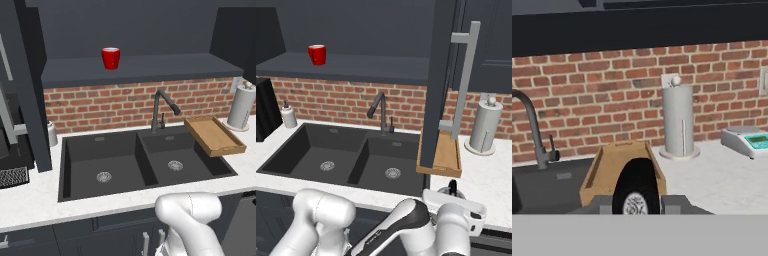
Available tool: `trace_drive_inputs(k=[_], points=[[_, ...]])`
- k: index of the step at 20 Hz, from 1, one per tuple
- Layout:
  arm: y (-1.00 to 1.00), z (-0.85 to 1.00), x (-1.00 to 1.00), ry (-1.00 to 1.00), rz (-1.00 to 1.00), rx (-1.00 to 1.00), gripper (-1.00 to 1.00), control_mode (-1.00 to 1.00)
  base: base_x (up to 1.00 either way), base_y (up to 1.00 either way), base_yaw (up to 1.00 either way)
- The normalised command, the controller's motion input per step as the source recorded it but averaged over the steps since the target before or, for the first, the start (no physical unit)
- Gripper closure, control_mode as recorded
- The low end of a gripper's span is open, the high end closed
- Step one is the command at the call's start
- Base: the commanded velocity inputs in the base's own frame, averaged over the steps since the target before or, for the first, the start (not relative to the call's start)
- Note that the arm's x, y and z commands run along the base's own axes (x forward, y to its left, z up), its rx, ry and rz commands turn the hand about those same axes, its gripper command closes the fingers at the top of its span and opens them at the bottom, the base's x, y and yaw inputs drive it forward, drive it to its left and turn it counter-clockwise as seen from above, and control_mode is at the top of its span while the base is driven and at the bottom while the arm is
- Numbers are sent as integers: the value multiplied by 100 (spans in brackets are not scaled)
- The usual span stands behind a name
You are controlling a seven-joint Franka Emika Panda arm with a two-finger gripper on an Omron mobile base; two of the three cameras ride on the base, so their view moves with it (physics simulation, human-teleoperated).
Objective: Pick the kettle from the counter and place it on the tray. Then pick the mug from the cabinet and place it on the tray. Then close the cabinet doors.
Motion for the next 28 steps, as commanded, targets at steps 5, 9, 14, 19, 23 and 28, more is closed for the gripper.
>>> trace_drive_inputs(k=[5, 9, 14, 19, 23, 28], points=[[47, 44, -6, 4, -9, 0, 100, -100, 0, 0, 0], [49, 26, -7, 6, -8, 0, 100, -100, 0, 0, 0], [57, 17, 1, 0, -7, -1, 100, -100, 0, 0, 0], [60, 15, 26, 0, -4, -2, 100, -100, 0, 0, 0], [54, 7, 49, 0, -1, -2, 100, -100, 0, 0, 0], [40, 5, 73, 0, 0, 0, 100, -100, 0, 0, 0]])
